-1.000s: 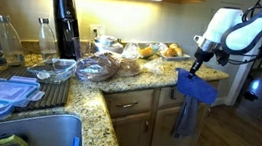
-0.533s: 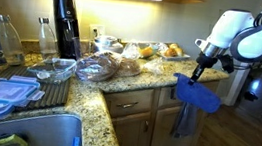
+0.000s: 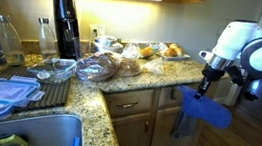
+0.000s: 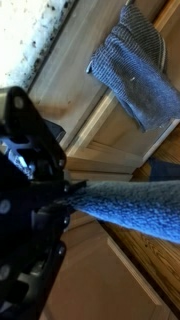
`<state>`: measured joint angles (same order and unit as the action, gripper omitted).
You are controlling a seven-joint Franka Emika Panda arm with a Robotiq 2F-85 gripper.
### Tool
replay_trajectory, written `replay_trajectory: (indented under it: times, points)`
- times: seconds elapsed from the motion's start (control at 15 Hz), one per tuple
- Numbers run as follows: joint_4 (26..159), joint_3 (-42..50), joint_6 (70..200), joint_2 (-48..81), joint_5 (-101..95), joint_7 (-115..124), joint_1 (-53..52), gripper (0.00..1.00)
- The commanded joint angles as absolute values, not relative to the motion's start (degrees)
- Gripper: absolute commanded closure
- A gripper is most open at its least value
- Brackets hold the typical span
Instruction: Remove the blue cloth from the countertop and hang it on the drawer
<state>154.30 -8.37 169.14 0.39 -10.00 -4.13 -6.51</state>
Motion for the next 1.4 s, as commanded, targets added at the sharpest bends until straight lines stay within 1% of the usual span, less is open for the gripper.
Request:
replay_trajectory:
  times: [0.0,0.33,0.53,0.8,1.33]
  points:
    - [155.82,-7.16,172.86,1.81,-17.56,0.68,-5.92,0.93]
    - [153.86,-3.46,175.44,6.40,-29.40,6.81,-6.58,0.94]
    - [152.17,-0.75,178.52,9.67,-32.40,8.24,-6.82,0.94]
    - [149.81,1.17,182.01,14.89,-31.09,7.09,-6.68,0.94]
    - [144.87,0.80,184.08,22.05,-30.33,5.80,-6.18,0.94]
